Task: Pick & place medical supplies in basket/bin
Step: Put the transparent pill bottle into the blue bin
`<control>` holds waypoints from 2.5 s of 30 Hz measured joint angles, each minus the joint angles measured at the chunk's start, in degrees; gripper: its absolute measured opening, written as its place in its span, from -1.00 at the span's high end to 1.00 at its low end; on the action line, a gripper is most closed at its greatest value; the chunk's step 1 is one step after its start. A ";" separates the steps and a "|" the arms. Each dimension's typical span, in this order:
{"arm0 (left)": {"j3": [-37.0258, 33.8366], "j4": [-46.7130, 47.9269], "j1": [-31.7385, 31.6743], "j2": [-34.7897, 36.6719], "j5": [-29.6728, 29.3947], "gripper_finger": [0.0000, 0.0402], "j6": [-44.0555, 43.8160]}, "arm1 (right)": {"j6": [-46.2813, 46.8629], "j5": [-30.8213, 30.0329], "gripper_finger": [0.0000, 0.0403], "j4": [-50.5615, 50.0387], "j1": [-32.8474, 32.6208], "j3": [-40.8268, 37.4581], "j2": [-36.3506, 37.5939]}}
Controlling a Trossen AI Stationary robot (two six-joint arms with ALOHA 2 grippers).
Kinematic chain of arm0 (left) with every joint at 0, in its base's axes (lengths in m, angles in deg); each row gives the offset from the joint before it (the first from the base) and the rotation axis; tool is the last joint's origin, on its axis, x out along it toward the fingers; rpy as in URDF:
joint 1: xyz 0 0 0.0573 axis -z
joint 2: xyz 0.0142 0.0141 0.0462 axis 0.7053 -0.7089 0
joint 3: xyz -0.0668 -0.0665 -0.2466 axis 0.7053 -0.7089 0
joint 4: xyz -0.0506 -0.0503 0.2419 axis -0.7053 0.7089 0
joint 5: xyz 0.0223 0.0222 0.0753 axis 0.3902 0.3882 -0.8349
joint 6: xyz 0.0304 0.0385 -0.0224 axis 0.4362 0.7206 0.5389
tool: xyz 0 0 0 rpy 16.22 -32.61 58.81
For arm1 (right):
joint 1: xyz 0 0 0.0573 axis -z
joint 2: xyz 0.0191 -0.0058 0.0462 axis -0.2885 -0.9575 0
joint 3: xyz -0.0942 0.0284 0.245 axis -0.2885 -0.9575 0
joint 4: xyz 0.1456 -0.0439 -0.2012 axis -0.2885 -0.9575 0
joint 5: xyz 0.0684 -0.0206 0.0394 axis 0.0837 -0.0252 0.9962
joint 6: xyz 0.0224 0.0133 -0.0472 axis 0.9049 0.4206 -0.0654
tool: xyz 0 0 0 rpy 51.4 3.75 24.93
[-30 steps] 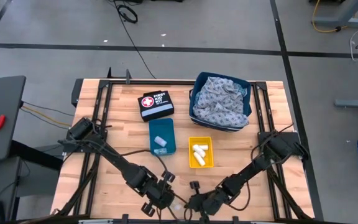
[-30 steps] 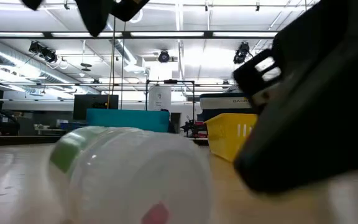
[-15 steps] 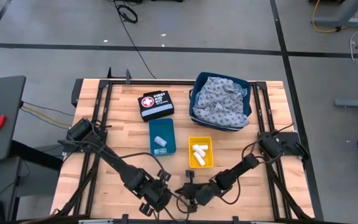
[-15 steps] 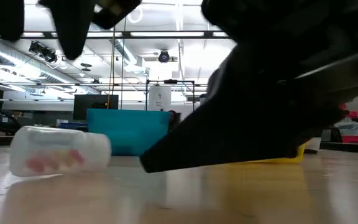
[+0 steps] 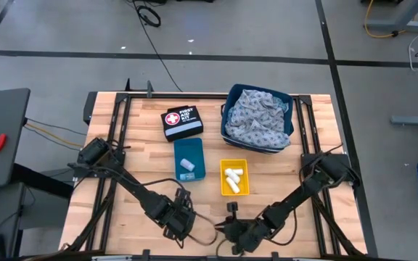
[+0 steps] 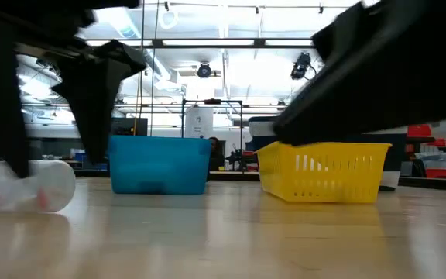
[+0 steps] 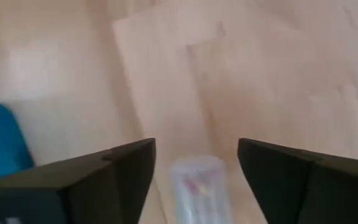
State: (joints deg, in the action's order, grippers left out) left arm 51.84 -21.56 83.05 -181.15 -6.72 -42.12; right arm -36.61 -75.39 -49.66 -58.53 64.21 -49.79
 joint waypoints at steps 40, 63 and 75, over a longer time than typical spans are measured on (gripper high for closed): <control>-3.81 -1.32 1.47 1.40 5.50 -0.38 1.77 | 3.13 -5.04 0.06 -5.27 -1.74 0.00 0.39; -8.01 -5.75 2.33 1.40 1.45 0.22 -5.06 | 3.26 -5.01 0.06 -5.93 -1.77 0.00 0.39; -7.98 -28.94 4.96 2.03 -15.45 0.22 6.33 | -6.65 8.10 0.06 19.97 -1.39 -3.70 0.42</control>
State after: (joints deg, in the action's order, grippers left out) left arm 43.87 -50.50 88.01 -179.11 -22.17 -35.80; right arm -43.26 -67.30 -29.70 -59.93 60.52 -49.37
